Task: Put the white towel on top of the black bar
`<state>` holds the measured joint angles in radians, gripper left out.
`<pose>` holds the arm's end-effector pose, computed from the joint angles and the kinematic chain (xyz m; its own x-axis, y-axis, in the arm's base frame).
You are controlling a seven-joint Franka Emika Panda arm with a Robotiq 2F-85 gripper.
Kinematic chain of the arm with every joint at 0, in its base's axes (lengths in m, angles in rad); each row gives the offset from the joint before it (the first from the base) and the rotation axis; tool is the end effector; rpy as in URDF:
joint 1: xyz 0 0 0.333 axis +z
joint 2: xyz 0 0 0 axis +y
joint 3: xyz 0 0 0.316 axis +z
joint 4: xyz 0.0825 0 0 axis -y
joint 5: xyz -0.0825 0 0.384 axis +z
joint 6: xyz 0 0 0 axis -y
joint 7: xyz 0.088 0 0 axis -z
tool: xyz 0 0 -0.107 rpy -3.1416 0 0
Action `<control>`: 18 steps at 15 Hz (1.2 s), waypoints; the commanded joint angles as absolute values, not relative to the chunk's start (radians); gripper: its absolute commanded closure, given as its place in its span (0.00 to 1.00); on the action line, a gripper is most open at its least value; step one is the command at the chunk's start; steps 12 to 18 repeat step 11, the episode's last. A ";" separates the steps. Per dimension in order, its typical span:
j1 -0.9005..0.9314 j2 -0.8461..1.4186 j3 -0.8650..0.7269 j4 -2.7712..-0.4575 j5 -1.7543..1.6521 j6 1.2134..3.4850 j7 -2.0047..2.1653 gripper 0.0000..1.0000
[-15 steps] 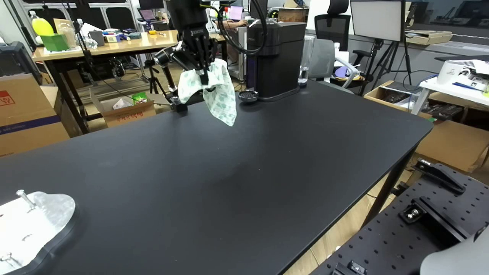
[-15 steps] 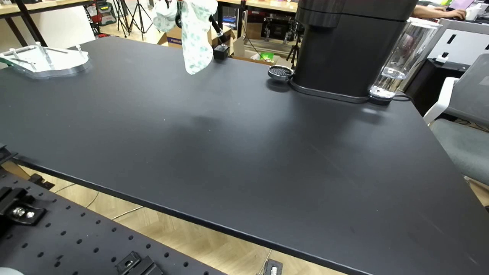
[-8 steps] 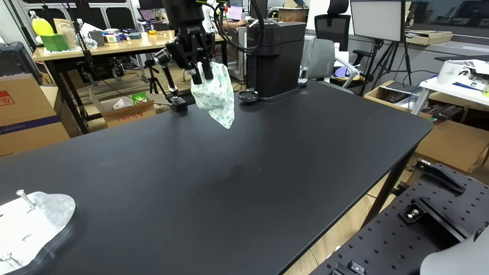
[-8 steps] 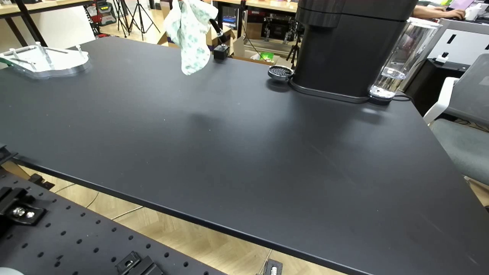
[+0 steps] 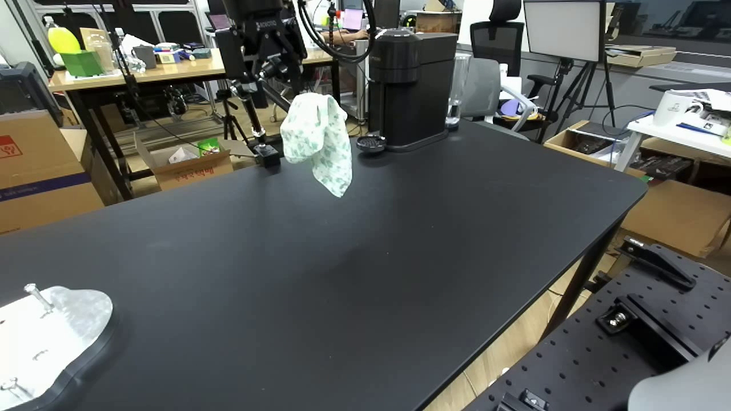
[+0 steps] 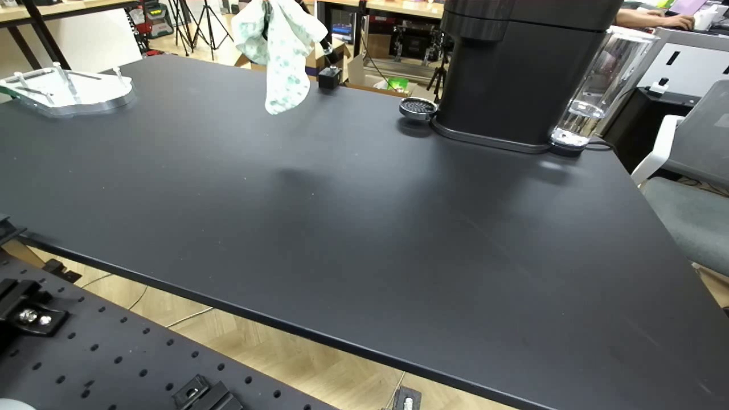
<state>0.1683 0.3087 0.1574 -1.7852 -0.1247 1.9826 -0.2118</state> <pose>0.5958 0.1860 0.3748 0.8270 0.5497 -0.1180 0.5568 -0.8298 0.0366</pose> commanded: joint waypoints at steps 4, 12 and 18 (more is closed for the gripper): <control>0.184 0.286 0.164 -1.759 -0.159 1.992 -0.204 0.00; 0.179 0.299 0.168 -1.762 -0.128 1.970 -0.230 0.00; 0.179 0.299 0.168 -1.762 -0.128 1.970 -0.230 0.00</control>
